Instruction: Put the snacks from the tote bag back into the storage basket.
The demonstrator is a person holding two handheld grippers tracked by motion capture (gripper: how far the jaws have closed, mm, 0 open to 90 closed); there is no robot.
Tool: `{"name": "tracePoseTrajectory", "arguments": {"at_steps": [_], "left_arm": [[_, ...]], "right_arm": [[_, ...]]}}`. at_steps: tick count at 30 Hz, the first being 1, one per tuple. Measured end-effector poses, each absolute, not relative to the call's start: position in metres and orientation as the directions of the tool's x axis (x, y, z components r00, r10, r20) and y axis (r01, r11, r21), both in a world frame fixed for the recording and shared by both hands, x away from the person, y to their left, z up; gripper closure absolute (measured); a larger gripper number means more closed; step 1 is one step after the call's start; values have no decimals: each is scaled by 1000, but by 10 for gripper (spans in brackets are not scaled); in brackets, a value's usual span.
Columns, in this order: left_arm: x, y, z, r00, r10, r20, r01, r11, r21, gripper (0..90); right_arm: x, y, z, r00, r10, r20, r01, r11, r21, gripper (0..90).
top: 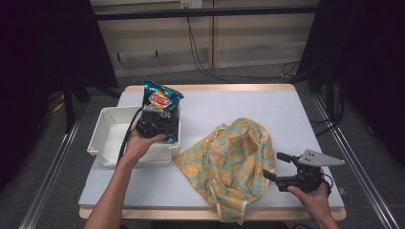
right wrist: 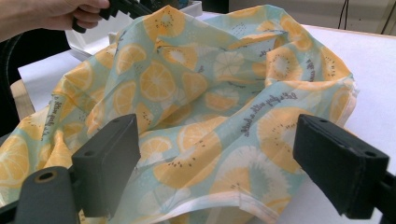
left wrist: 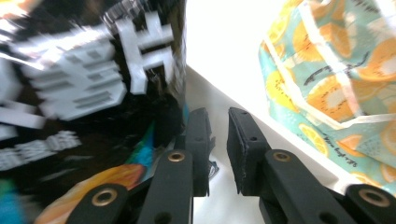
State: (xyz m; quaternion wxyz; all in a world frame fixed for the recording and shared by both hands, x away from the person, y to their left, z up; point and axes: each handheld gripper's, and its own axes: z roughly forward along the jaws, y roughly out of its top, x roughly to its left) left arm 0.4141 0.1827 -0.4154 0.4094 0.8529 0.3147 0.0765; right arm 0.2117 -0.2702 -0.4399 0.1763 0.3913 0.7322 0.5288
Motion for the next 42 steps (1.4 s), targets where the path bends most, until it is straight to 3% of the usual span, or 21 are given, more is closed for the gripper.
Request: {"name": "tracePoseTrajectory", "arguments": {"at_steps": [8,11,12,18,22,25,30,37,42], "left_arm": [[402,215,-404,786,605,-125,451,-424,785,774],[403,224,-401,775,621,-119,455,-417,787,714],[406,238,-398,754,638,-153,470,-362,805,714],[414,256,-394,738,651,-176,475,-317,821,690],[410,233,-379,803,581,-133,387,-339,857,732],[411,207,-371,831,545,-109,351,-364,863,672],[418,177,-359,853,515,-84,313,-376,872,651],[430,154,-369,834,551,-31,325,-445,835,625],[437,153,-374,793,608,-33,346,-406,846,645]], "right_arm": [[212,-271,-440,-629,761,157,388,133,912,144],[211,-271,-440,-628,762,158,388,132,912,144],[211,-271,-440,-626,763,159,391,130,911,144],[213,-270,-441,-630,760,159,393,136,909,144],[215,-268,-442,-631,759,158,394,138,909,143],[214,-268,-441,-633,759,156,392,141,909,144],[212,-270,-440,-630,761,158,390,134,911,144],[211,-275,-440,-626,764,159,386,126,914,144],[211,-275,-440,-625,764,159,386,126,914,144]]}}
